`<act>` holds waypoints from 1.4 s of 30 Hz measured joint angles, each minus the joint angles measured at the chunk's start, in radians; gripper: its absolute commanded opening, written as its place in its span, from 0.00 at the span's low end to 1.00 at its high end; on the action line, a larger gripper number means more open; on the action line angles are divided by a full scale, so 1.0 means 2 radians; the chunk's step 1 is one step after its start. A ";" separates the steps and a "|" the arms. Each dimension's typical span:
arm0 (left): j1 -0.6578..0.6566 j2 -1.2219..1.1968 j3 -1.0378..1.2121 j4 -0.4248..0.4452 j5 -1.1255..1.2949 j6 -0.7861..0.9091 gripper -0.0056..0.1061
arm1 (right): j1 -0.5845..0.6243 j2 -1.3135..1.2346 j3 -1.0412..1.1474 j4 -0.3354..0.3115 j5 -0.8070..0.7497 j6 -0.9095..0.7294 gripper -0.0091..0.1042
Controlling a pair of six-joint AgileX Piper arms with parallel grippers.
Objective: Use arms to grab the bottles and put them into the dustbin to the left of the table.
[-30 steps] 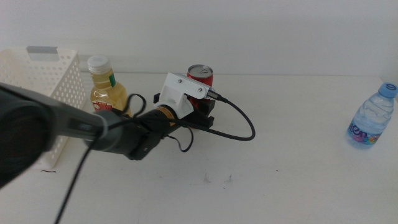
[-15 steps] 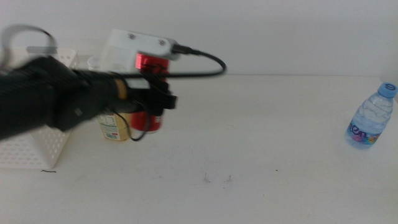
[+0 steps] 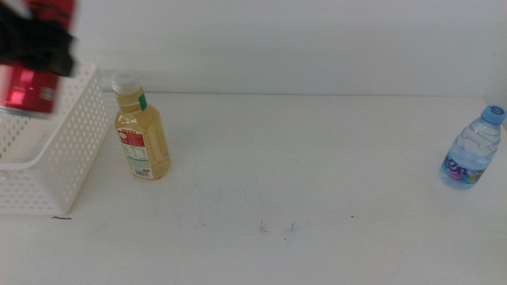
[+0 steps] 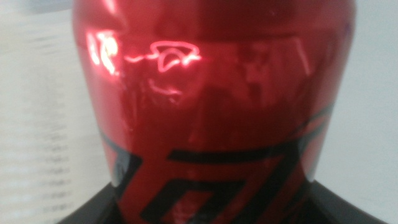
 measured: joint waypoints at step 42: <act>0.104 0.109 -0.005 0.029 -0.109 0.004 0.89 | 0.000 0.000 0.000 0.000 0.001 0.000 0.88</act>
